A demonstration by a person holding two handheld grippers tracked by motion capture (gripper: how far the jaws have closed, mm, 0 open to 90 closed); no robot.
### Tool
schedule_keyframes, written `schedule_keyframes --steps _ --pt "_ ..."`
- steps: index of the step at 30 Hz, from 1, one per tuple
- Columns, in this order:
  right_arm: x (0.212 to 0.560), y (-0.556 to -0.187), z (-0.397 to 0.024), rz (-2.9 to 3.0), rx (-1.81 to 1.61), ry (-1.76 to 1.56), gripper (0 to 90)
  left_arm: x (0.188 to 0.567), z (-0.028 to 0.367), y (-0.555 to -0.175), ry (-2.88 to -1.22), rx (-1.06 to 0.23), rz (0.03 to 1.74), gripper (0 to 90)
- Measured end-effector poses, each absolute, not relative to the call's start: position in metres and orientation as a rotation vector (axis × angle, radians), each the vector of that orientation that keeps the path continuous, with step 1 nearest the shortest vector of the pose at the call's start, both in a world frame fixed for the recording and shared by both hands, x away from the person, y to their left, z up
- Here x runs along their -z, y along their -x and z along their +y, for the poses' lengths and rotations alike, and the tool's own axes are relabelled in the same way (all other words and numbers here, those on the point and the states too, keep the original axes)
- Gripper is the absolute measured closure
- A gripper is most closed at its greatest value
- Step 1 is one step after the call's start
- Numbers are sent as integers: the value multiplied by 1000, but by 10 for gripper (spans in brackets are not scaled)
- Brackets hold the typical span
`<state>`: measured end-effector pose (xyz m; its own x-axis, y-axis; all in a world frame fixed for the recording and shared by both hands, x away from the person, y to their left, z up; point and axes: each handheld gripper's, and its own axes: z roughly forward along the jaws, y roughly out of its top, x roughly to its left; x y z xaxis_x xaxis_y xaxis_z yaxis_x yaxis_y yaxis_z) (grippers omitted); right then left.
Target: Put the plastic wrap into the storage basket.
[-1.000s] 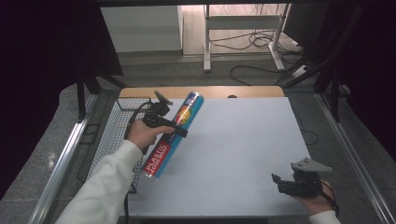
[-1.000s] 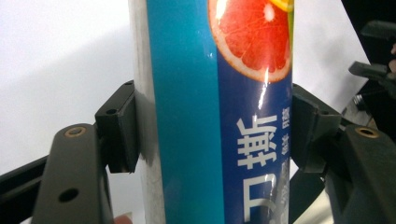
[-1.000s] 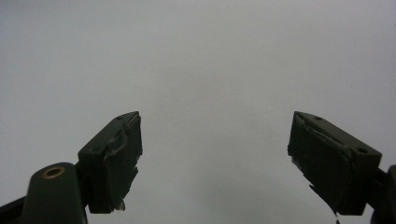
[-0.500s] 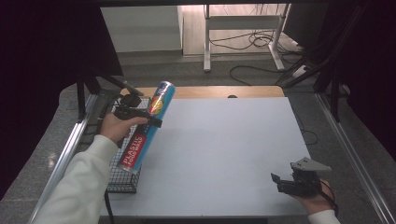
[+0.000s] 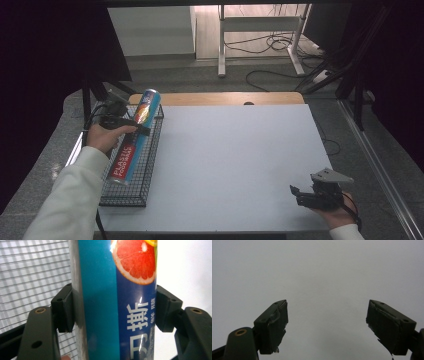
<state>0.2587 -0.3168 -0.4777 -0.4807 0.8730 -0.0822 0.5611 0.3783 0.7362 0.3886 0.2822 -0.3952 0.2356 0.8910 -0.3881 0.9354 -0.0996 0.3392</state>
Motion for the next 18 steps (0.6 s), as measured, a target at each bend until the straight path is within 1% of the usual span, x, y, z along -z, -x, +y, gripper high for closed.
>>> schedule_keyframes --steps 7,10,18 --pt "479 -259 -317 2183 -897 -1238 182 414 296 -391 -2008 74 1750 317" --pt "479 -260 -317 2184 -895 -1239 182 422 296 -392 -2022 43 1781 317" --pt "479 -260 -317 2185 -891 -1237 182 443 292 -399 -2061 13 1843 316"
